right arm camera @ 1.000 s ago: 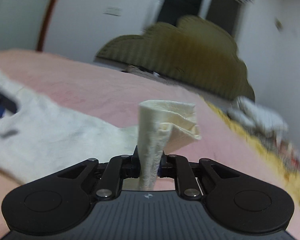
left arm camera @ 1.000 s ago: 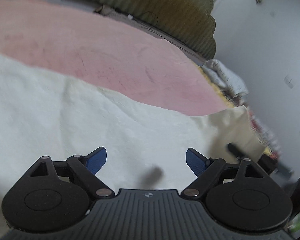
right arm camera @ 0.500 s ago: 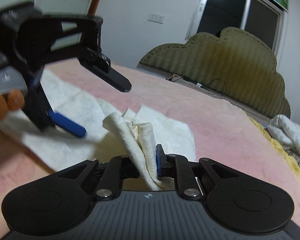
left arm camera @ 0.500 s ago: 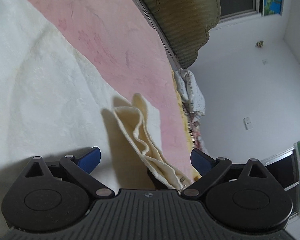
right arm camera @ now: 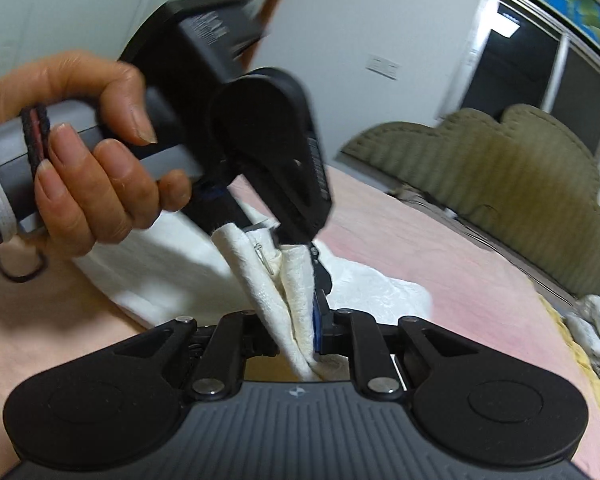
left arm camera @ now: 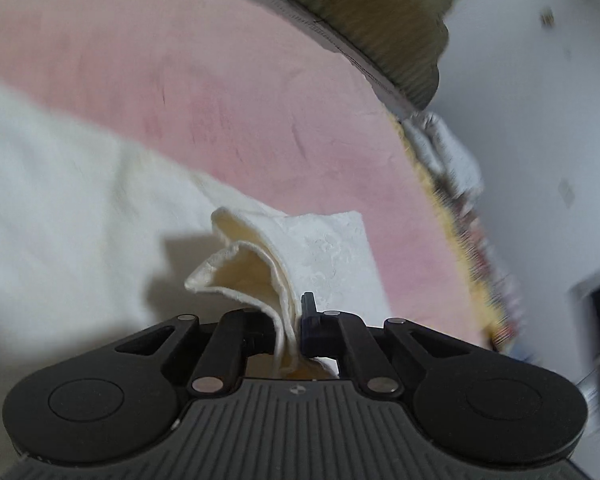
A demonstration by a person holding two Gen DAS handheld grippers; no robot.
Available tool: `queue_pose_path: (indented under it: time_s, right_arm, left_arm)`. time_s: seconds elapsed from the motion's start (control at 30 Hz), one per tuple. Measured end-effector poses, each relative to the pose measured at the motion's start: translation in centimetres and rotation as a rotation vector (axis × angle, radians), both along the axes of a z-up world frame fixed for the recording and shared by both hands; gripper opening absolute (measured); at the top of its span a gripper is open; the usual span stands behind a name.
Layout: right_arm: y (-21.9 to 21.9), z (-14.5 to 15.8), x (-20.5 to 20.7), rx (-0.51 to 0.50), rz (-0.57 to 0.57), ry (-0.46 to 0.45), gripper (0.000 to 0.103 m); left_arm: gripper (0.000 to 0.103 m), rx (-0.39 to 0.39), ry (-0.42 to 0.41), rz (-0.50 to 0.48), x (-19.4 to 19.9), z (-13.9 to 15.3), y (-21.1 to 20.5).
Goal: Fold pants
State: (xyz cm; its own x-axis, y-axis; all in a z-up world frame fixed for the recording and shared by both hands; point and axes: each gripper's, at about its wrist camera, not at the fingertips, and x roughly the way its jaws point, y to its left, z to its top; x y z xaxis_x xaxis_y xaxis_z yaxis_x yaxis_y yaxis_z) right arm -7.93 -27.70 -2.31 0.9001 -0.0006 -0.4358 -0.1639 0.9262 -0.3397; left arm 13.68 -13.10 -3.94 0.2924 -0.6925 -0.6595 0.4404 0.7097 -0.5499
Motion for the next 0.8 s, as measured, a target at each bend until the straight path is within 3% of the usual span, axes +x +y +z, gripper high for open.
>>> queue_pose_path:
  time_s: [0.1,0.17,0.33,0.43,0.53,0.57,0.67,0.77,0.8]
  right_arm:
    - [2.2,0.8,0.8,0.002,0.065,-0.001,0.014]
    - [3.8,1.3,1.8,0.000,0.105,-0.009,0.014]
    - [7.7,1.3,4.6,0.017,0.186,0.001,0.014]
    - [9.6,0.2,6.0,0.021,0.223,0.040,0.014]
    - [10.9,-1.5,6.9,0.012,0.243,0.098,0.014]
    - [11.2,-2.0,6.9,0.001,0.244,0.104,0.014]
    - [11.9,-2.5,6.5,-0.050,0.234,0.105,0.016]
    - [12.2,-2.0,5.3,-0.059,0.266,0.095,0.025]
    - [12.1,-1.6,4.8,-0.042,0.286,0.097,0.032]
  left_arm:
    - [0.008,0.201,-0.234,-0.038,-1.0,2.8,0.7]
    - [0.009,0.273,-0.331,-0.036,-1.0,3.8,1.8]
    - [0.009,0.300,-0.383,0.037,0.5,3.8,6.4]
    - [0.010,0.373,-0.421,0.060,0.5,2.3,8.0]
    - [0.029,0.441,-0.427,0.053,0.4,0.4,8.3]
    - [0.044,0.444,-0.426,0.056,0.1,0.1,9.0]
    - [0.075,0.485,-0.442,0.123,-0.3,0.3,11.1]
    - [0.080,0.565,-0.450,0.223,-0.5,1.2,14.0]
    - [0.080,0.597,-0.457,0.242,-1.0,1.4,14.9]
